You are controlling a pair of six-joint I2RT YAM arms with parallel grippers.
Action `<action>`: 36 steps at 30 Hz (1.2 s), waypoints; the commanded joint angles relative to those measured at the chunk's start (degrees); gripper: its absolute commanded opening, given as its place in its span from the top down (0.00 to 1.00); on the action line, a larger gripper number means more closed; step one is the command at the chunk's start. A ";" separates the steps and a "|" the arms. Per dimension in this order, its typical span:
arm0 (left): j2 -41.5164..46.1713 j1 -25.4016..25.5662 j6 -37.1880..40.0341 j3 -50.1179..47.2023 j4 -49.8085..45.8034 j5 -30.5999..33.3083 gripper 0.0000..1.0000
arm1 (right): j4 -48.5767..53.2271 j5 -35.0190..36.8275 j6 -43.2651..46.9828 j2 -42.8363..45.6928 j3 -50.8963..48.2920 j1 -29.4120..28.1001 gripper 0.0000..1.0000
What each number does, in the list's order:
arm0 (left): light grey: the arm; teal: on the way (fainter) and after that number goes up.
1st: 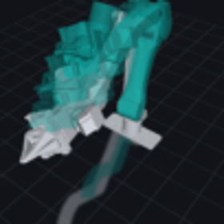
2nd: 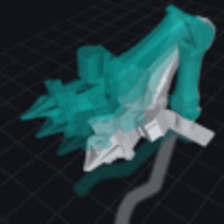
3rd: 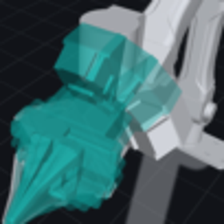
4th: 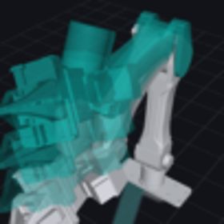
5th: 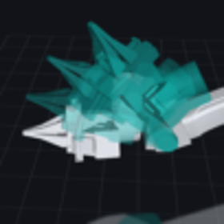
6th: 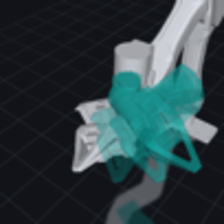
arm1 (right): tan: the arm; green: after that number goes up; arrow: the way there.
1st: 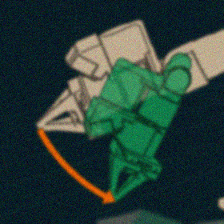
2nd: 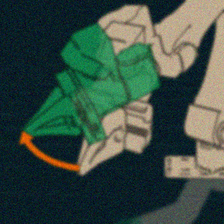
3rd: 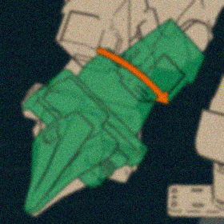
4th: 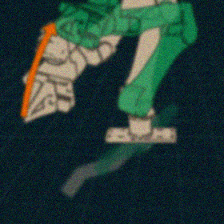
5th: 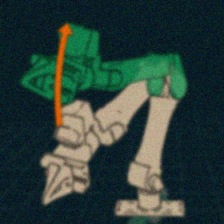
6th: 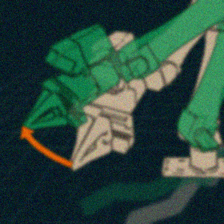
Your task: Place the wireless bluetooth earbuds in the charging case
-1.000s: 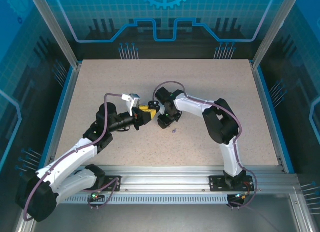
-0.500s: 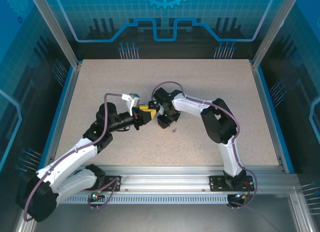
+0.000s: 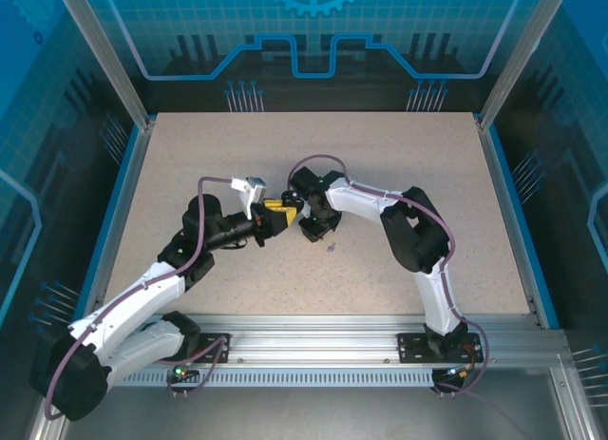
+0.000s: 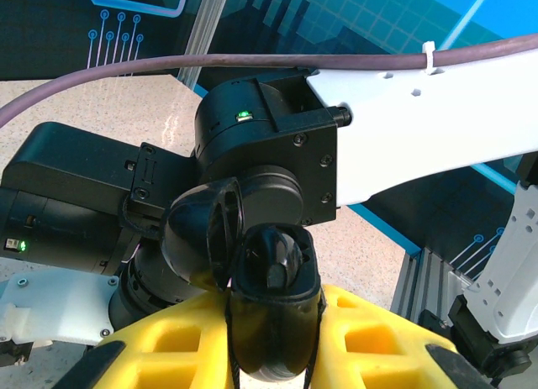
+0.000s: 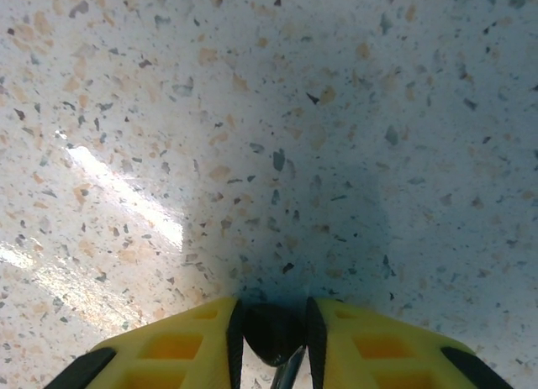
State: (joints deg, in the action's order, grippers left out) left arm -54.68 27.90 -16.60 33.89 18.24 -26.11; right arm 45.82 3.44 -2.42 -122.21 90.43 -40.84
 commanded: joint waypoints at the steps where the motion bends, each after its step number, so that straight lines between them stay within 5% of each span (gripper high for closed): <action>1: 1.19 -0.05 -0.19 -0.40 -0.15 1.11 0.97 | -0.59 -1.55 -1.92 0.76 -1.10 0.65 0.72; 17: -0.68 -0.04 -0.23 0.30 -1.51 3.06 0.96 | -10.10 -10.10 -8.10 10.29 -10.94 9.18 0.72; 36: -14.79 -0.04 -4.73 2.57 1.61 5.37 0.98 | -25.60 -19.73 -14.34 27.01 -26.77 19.17 0.73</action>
State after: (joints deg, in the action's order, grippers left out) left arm -68.01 27.90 -19.68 34.13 17.04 -21.67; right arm 24.36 -13.10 -14.96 -98.87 65.25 -22.74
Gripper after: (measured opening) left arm 0.213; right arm 0.267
